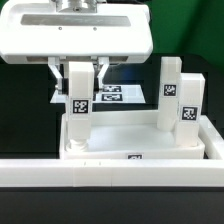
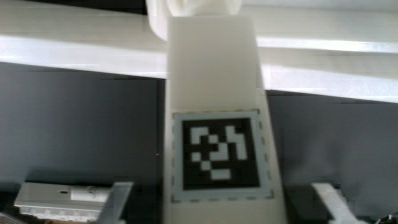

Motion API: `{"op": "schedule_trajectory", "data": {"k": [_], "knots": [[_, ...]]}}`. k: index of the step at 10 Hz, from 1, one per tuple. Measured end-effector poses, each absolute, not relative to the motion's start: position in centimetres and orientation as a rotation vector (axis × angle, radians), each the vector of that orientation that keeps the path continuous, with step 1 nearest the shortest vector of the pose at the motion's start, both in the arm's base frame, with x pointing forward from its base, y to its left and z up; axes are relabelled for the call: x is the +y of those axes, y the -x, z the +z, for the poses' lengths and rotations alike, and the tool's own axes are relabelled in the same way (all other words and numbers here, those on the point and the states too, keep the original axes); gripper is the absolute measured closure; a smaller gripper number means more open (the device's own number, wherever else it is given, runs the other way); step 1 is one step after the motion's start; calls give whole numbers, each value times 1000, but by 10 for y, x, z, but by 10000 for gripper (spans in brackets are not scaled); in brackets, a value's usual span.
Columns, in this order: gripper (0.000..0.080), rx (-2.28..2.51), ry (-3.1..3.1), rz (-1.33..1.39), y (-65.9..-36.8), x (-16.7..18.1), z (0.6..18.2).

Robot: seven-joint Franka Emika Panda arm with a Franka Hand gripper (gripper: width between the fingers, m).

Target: Assemble desk

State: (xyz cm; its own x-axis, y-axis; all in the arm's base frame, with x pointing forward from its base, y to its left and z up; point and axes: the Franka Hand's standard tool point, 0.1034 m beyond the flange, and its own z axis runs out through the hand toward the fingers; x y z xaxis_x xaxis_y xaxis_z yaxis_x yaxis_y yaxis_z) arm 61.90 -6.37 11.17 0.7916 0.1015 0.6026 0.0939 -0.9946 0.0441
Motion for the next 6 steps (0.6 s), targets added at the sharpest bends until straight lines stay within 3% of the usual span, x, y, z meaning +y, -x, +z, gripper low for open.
{"op": "schedule_trajectory", "data": {"k": [6], "knots": [[509,161,-2968,989,-619,-63,112]]}}
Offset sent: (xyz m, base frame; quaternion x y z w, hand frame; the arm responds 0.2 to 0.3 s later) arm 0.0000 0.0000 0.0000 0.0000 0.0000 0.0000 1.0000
